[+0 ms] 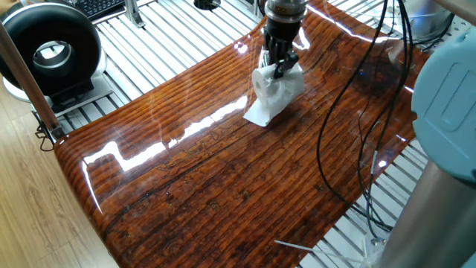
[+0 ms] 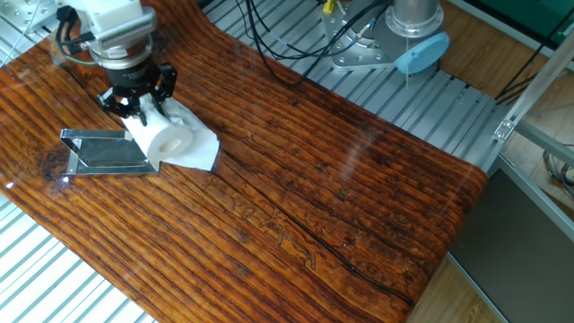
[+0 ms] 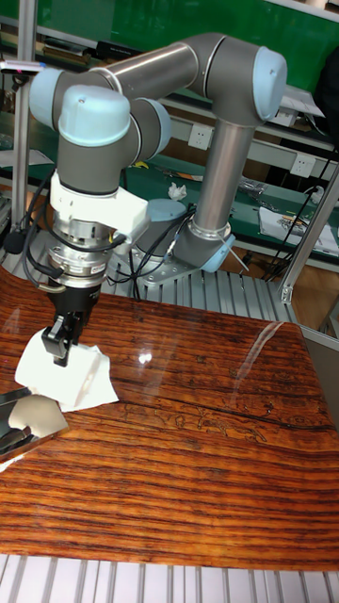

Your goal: Put the toilet paper on its holder

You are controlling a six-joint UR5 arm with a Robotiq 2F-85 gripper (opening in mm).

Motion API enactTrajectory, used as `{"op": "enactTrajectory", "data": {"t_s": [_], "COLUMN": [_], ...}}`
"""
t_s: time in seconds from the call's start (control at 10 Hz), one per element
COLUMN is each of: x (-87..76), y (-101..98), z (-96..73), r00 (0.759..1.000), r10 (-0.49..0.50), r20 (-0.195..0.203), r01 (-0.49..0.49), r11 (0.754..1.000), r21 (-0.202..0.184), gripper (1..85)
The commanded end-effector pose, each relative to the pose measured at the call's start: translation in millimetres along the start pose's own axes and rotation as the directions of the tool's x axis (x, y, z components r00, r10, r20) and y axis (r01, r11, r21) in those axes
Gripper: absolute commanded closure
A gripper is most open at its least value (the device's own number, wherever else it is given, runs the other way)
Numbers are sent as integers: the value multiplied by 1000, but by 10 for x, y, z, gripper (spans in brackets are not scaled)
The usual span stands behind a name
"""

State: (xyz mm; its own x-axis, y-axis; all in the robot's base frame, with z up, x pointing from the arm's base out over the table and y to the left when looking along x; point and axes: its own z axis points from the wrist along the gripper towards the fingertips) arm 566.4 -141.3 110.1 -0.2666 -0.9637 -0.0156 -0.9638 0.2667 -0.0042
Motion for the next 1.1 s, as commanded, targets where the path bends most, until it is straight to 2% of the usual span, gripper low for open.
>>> {"op": "enactTrajectory", "data": {"t_s": [0.0, 0.4, 1.0], "x": [-104, -361, -590], "y": [-58, -106, -259], "z": [-31, -58, -122], "r00": [1000, 998, 994], "r10": [-11, -29, -69], "r20": [28, 63, 90], "r01": [11, 29, 69], "r11": [1000, 1000, 998], "r21": [-2, 0, 5], "gripper": [847, 847, 847]}}
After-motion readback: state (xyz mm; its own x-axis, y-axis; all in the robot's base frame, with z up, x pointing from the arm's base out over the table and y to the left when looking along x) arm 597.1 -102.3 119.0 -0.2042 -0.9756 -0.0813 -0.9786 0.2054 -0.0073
